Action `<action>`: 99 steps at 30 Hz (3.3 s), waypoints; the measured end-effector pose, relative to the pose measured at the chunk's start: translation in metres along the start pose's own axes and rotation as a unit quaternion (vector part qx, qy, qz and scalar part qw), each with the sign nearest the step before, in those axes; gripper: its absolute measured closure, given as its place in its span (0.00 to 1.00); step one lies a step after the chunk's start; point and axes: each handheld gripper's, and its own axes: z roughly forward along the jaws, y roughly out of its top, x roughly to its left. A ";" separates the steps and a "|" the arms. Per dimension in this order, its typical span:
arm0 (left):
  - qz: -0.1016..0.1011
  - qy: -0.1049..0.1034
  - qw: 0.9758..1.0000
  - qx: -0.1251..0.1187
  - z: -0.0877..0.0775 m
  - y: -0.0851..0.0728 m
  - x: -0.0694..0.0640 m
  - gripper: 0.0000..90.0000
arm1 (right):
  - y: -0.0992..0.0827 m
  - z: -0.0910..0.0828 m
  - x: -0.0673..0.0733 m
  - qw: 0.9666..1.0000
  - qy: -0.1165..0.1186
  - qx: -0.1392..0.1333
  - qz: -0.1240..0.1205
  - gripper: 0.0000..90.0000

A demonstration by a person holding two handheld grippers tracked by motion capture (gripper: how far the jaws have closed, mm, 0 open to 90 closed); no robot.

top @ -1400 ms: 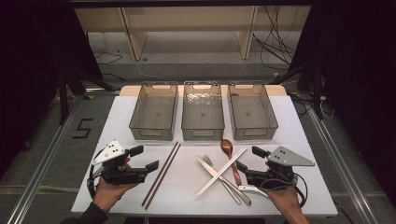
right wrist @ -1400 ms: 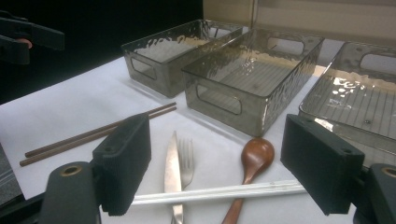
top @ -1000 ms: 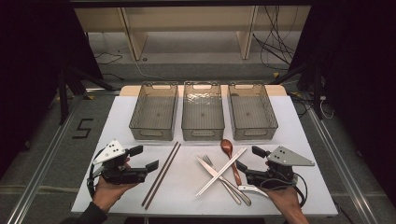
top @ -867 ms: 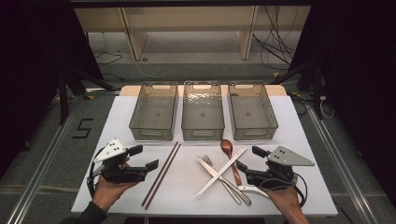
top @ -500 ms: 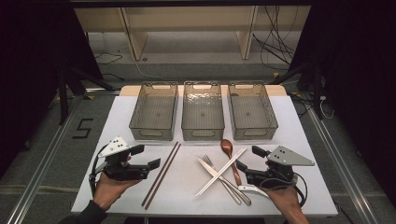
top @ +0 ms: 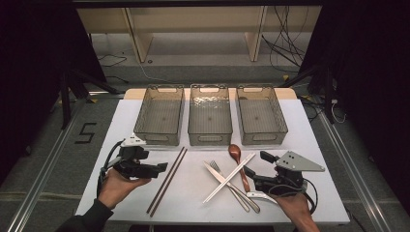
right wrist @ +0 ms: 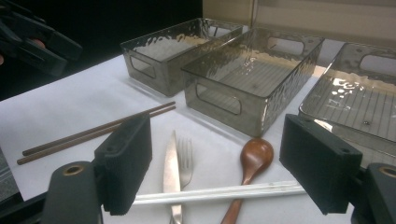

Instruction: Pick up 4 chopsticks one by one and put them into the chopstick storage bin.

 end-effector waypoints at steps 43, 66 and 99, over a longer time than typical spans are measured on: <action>0.045 0.012 0.969 0.241 0.075 -0.024 0.001 0.60 | 0.001 0.003 0.002 1.000 0.002 0.009 -0.005 0.30; 0.092 0.021 0.965 0.245 0.081 -0.023 -0.005 0.83 | 0.001 0.005 0.002 1.000 0.004 0.015 -0.004 0.30; 0.072 -0.006 0.971 0.228 0.076 -0.020 0.001 0.94 | 0.001 0.005 0.002 1.000 0.004 0.015 -0.007 0.31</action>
